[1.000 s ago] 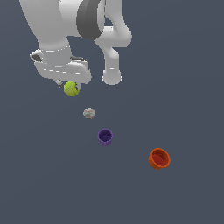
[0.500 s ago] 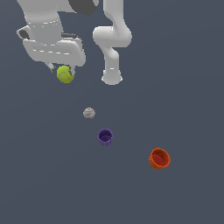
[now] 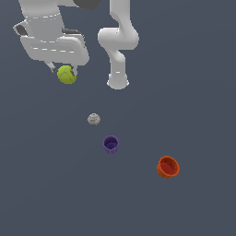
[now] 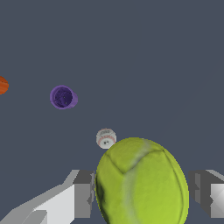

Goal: Pick up a designated object from a clutter of objects.

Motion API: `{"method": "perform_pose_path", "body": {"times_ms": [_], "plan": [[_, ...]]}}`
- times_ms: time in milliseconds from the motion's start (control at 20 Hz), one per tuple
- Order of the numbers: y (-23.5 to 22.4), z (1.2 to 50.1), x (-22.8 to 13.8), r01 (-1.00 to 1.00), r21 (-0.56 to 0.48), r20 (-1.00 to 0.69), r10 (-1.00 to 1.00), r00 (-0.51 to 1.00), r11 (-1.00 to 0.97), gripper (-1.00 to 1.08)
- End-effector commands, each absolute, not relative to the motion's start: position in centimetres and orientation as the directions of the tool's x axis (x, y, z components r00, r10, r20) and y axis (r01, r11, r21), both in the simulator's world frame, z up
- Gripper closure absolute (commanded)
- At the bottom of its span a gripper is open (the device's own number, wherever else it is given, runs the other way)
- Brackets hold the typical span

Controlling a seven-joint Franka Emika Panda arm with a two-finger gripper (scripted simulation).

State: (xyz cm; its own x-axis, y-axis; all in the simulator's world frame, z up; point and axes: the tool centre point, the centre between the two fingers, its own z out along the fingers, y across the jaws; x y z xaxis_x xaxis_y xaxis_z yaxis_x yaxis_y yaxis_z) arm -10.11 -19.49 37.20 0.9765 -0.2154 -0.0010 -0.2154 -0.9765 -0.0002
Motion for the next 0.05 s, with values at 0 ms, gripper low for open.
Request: {"method": "perform_pose_path", "body": {"times_ms": [0], "plan": [[-19.47, 37.14, -10.03, -0.215, 0.000, 0.000, -0.215, 0.977, -0.977, 1.08]]}}
